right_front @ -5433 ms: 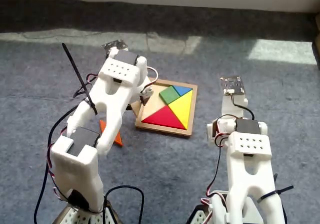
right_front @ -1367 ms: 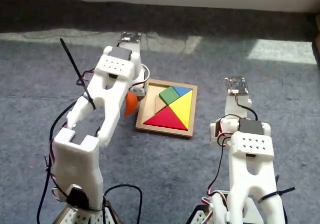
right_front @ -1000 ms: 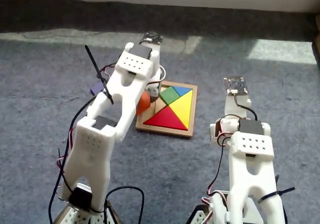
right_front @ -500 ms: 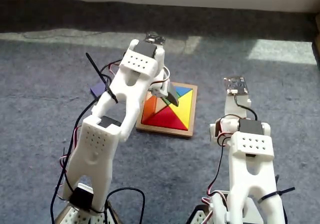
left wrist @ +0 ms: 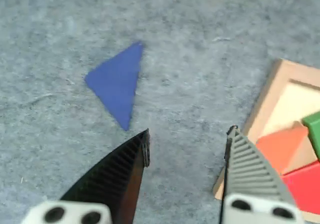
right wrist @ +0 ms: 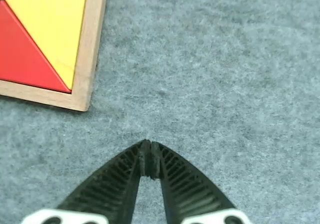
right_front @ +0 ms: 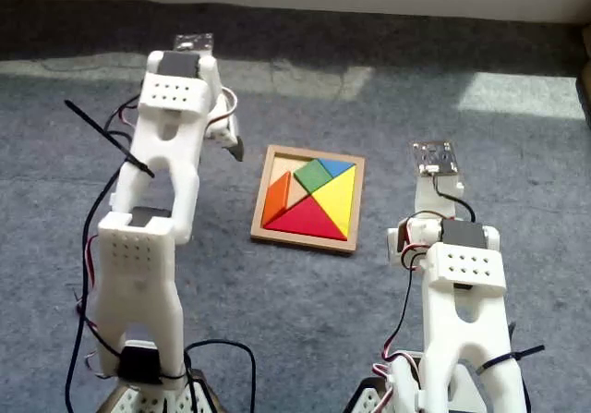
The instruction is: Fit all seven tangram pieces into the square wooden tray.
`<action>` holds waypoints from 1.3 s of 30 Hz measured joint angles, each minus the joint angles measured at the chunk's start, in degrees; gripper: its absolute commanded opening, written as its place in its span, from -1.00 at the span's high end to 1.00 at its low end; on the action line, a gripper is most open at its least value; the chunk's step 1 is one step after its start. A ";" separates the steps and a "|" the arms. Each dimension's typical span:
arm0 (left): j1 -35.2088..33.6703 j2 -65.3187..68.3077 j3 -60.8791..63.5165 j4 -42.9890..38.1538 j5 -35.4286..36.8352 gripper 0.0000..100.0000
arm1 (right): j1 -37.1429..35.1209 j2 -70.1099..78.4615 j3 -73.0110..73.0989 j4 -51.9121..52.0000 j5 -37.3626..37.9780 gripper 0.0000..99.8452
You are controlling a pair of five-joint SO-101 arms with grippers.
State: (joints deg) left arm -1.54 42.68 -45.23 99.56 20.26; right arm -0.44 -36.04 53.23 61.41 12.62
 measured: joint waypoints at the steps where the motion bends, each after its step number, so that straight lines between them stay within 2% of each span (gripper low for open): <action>1: -1.41 0.44 0.00 -0.53 0.00 0.54 | 0.00 0.00 0.00 0.00 0.00 0.99; 4: -4.66 3.25 -0.09 -2.90 0.00 0.50 | 0.00 0.00 0.00 0.00 0.00 0.99; 10: -7.47 8.09 -0.53 -4.84 0.00 0.04 | 0.00 0.00 0.00 0.00 0.00 0.99; 12: -8.62 9.49 -1.67 -5.27 0.00 0.00 | 0.00 0.00 0.00 0.00 0.00 0.99; 15: -9.76 11.87 -4.04 -5.45 -1.85 0.07 | 0.00 0.00 0.00 0.00 0.00 0.99; 27: -9.58 23.56 -19.52 -5.36 -19.96 0.52 | 0.00 0.00 3.16 -3.34 0.00 0.99; 34: -8.70 25.58 -24.62 -3.25 -25.67 0.79 | 0.00 0.00 3.43 -4.31 0.00 0.99; 37: -8.35 25.67 -25.85 -0.18 -27.08 0.80 | 0.09 0.00 3.43 -4.31 0.00 0.99; 39: -8.35 25.76 -26.81 0.35 -27.43 0.70 | 0.00 0.00 3.43 -4.31 0.00 0.99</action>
State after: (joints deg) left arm -9.89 68.44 -72.04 99.91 -7.16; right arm -0.44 -36.04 56.66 57.10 12.62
